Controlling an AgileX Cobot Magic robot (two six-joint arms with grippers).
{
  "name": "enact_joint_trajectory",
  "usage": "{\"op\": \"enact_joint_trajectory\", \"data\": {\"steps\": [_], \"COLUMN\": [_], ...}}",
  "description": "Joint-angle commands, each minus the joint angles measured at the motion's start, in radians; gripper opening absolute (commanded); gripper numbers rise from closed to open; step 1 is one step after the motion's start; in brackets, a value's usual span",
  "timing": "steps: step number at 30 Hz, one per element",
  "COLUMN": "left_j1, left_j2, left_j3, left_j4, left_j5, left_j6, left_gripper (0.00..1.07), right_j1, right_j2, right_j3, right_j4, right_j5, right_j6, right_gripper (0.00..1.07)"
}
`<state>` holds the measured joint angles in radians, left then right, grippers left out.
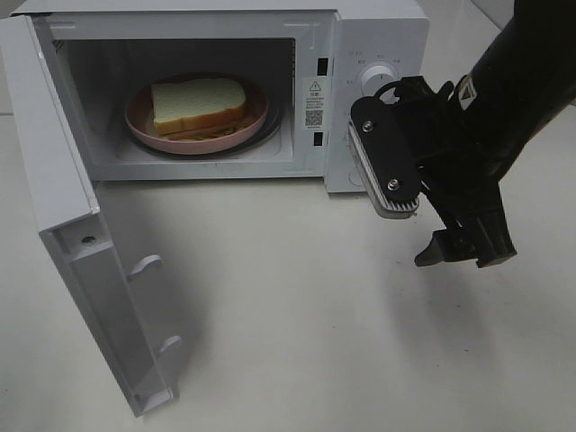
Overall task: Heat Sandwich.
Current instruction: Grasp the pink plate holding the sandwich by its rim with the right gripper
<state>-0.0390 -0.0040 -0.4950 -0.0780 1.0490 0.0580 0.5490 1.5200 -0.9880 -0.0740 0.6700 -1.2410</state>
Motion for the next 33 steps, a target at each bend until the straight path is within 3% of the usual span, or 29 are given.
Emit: {"op": "enact_joint_trajectory", "data": {"steps": [1,8,15,33], "left_j1": [0.003,0.003,0.003,0.003], "left_j2": [-0.021,-0.021,-0.021,-0.021], "left_j3": [0.003,0.003,0.003,0.003], "left_j4": [-0.002,-0.002,-0.002,-0.002], "left_j5": [-0.012,-0.012,-0.012,-0.012], "left_j6": [0.000,0.000,0.000,0.000], "left_gripper": [0.98,0.98,0.98,0.98], "right_j1": [0.024,0.089,0.129,0.140], "right_j2": [-0.004,0.031,0.110,0.298], "right_j3": [-0.003,-0.063,-0.161,-0.327], "right_j4": [-0.039,-0.124,-0.126,-0.128], "right_j5": [-0.004,-0.021,-0.046,-0.191], "right_j6": [0.022,0.089,0.088,0.085], "right_gripper": [1.02,1.01,0.99,0.97]}}
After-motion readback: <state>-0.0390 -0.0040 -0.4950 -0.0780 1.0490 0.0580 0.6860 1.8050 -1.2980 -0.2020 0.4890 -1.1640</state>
